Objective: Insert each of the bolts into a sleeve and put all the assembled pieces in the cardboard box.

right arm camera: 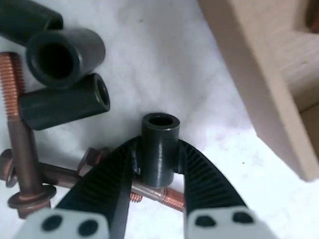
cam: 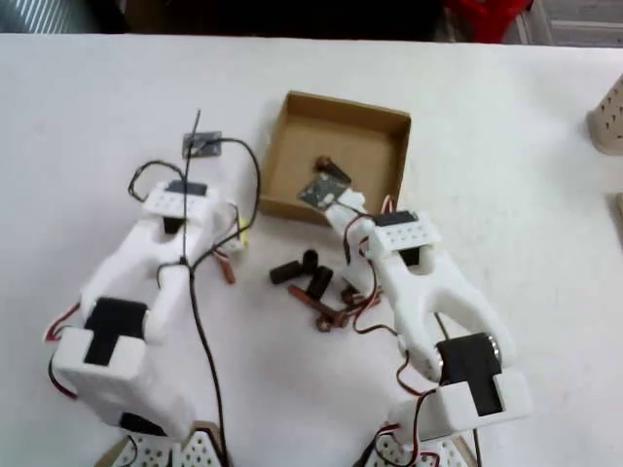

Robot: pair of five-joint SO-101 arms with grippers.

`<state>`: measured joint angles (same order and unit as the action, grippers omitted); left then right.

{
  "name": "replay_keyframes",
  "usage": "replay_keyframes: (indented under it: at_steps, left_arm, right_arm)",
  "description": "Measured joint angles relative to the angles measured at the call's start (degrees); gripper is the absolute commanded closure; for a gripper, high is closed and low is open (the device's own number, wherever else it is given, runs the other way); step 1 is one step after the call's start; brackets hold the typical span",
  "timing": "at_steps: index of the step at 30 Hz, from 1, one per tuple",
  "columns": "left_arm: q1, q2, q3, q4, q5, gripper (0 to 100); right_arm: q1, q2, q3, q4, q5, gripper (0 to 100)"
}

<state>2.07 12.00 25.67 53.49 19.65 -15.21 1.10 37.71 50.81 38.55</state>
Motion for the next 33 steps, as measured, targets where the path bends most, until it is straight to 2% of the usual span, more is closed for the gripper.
replay_keyframes:
  at_steps: [12,17,23,33]
  left_arm:
    - [-0.3,0.6,-1.1,0.3,3.6,81]
    - [-0.9,0.8,-1.1,-2.8,3.8,81]
    - [-1.2,0.9,-1.1,-5.8,3.9,95]
    - [-1.8,0.9,-1.1,-7.8,4.0,97]
  right_arm:
    - [0.0,0.0,0.0,0.0,0.0,98.1]
    - [0.0,0.0,0.0,0.0,0.0,98.1]
    - [0.0,0.0,0.0,0.0,0.0,98.1]
    - [0.0,0.0,0.0,0.0,0.0,98.1]
